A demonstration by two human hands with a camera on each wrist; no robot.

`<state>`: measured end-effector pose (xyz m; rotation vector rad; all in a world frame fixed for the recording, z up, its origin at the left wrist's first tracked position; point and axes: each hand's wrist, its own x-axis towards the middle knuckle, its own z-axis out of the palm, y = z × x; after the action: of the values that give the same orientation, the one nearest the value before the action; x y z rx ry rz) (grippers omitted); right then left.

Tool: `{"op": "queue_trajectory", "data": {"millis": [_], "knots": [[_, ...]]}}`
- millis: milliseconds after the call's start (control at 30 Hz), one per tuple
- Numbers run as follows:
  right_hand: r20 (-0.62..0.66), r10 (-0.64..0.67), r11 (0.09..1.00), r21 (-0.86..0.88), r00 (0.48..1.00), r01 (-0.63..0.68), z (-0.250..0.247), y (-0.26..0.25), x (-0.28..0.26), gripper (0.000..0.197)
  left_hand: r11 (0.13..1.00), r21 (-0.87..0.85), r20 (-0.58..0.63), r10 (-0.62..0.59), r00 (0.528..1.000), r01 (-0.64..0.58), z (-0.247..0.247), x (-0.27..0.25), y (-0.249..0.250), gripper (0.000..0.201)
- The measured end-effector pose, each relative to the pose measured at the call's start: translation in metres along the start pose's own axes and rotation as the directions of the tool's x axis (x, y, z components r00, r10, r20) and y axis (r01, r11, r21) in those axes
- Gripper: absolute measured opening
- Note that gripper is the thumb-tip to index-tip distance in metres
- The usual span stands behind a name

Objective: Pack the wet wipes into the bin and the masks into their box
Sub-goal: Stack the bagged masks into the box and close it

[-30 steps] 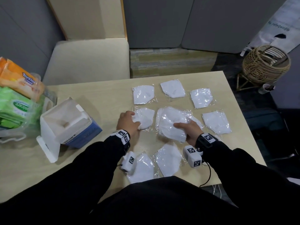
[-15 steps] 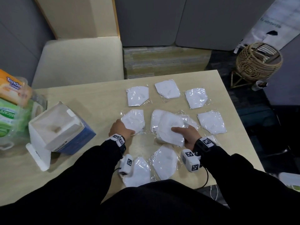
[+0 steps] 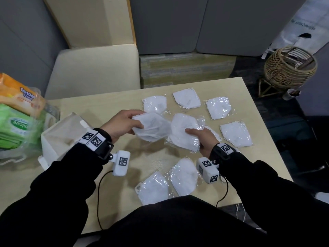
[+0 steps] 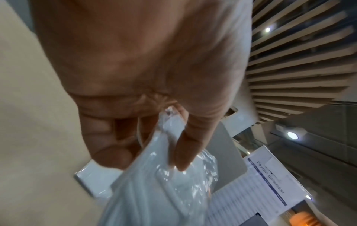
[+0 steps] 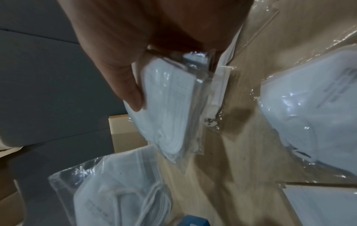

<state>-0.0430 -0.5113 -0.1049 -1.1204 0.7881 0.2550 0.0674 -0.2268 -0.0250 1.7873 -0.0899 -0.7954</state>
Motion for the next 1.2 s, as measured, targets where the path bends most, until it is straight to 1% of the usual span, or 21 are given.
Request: {"op": "queue_trajectory", "data": {"millis": [33, 100, 167, 300, 367, 400, 467, 533, 633, 700, 733, 800, 833, 867, 900, 933, 967, 1000, 1100, 1133, 1200], "knots": [[0.013, -0.001, 1.000, -0.012, 1.000, 0.001, 0.001, -0.001, -0.001, 0.044, 1.000, 0.020, 0.044, 0.023, 0.999, -0.023, -0.001, -0.001, 0.006, 0.049], [0.037, -0.007, 1.000, -0.019, 0.999, 0.008, 0.003, -0.003, -0.004, 0.045, 0.995, 0.079, 0.099, 0.060, 0.993, -0.068, 0.000, 0.000, 0.015, 0.055], [0.077, -0.003, 1.000, 0.001, 0.997, 0.003, 0.005, -0.003, -0.008, 0.045, 0.986, 0.128, 0.102, 0.089, 0.991, -0.102, 0.004, 0.004, 0.023, 0.049], [0.171, -0.009, 0.999, 0.048, 0.985, 0.000, 0.014, -0.007, -0.020, 0.051, 0.950, 0.273, 0.024, 0.148, 0.989, -0.149, 0.025, 0.017, 0.028, 0.039], [0.204, -0.023, 0.998, 0.056, 0.979, 0.012, 0.019, -0.007, -0.025, 0.055, 0.919, 0.363, -0.061, 0.191, 0.980, -0.156, 0.042, 0.021, 0.025, 0.039], [0.224, -0.041, 0.999, 0.043, 0.974, 0.032, 0.021, -0.006, -0.027, 0.055, 0.907, 0.390, -0.099, 0.214, 0.972, -0.160, 0.050, 0.022, 0.023, 0.040], [0.244, -0.085, 0.996, -0.010, 0.966, 0.090, 0.022, -0.003, -0.029, 0.048, 0.893, 0.413, -0.138, 0.256, 0.957, -0.179, 0.063, 0.026, 0.018, 0.042], [0.223, -0.103, 0.990, -0.067, 0.969, 0.120, 0.020, 0.000, -0.028, 0.048, 0.895, 0.403, -0.157, 0.272, 0.949, -0.190, 0.073, 0.028, 0.013, 0.042], [0.200, -0.109, 0.988, -0.086, 0.974, 0.128, 0.016, 0.006, -0.021, 0.050, 0.929, 0.333, -0.173, 0.229, 0.958, -0.162, 0.078, 0.031, 0.006, 0.049], [0.161, -0.106, 0.989, -0.082, 0.981, 0.120, 0.012, 0.009, -0.017, 0.058, 0.954, 0.271, -0.198, 0.185, 0.963, -0.128, 0.077, 0.036, -0.002, 0.059], [0.147, -0.119, 0.989, -0.071, 0.982, 0.130, 0.012, 0.009, -0.016, 0.057, 0.964, 0.248, -0.193, 0.141, 0.971, -0.091, 0.076, 0.039, -0.007, 0.067], [0.153, -0.165, 0.984, -0.040, 0.974, 0.173, 0.011, 0.010, -0.015, 0.049, 0.984, 0.175, -0.109, -0.016, 0.994, 0.035, 0.077, 0.043, -0.016, 0.084], [0.154, -0.177, 0.983, -0.025, 0.972, 0.183, 0.012, 0.009, -0.014, 0.046, 0.989, 0.102, -0.043, -0.101, 0.994, 0.105, 0.080, 0.044, -0.020, 0.083], [0.153, -0.186, 0.982, -0.006, 0.971, 0.189, 0.015, 0.008, -0.015, 0.044, 0.988, 0.003, 0.016, -0.157, 0.987, 0.157, 0.084, 0.044, -0.024, 0.075], [0.143, -0.196, 0.980, 0.012, 0.970, 0.197, 0.016, 0.009, -0.014, 0.044, 0.976, -0.105, 0.058, -0.183, 0.981, 0.188, 0.090, 0.044, -0.027, 0.061], [0.136, -0.206, 0.978, 0.021, 0.969, 0.205, 0.018, 0.009, -0.013, 0.045, 0.959, -0.202, 0.074, -0.189, 0.979, 0.200, 0.096, 0.044, -0.030, 0.048], [0.122, -0.211, 0.977, 0.018, 0.970, 0.211, 0.020, 0.010, -0.012, 0.046, 0.944, -0.264, 0.057, -0.189, 0.980, 0.197, 0.102, 0.043, -0.032, 0.041], [0.108, -0.214, 0.977, 0.008, 0.971, 0.214, 0.022, 0.011, -0.012, 0.047, 0.935, -0.303, 0.028, -0.184, 0.982, 0.184, 0.106, 0.044, -0.035, 0.040], [0.081, -0.234, 0.971, -0.028, 0.969, 0.237, 0.024, 0.012, -0.009, 0.048, 0.913, -0.380, -0.020, -0.165, 0.986, 0.145, 0.113, 0.048, -0.045, 0.055], [0.077, -0.240, 0.969, -0.041, 0.968, 0.243, 0.025, 0.013, -0.007, 0.050, 0.905, -0.402, -0.033, -0.163, 0.986, 0.136, 0.114, 0.051, -0.048, 0.056], [0.091, -0.250, 0.965, -0.056, 0.964, 0.255, 0.026, 0.016, -0.002, 0.058, 0.891, -0.439, -0.061, -0.163, 0.985, 0.120, 0.116, 0.055, -0.053, 0.052]]}}
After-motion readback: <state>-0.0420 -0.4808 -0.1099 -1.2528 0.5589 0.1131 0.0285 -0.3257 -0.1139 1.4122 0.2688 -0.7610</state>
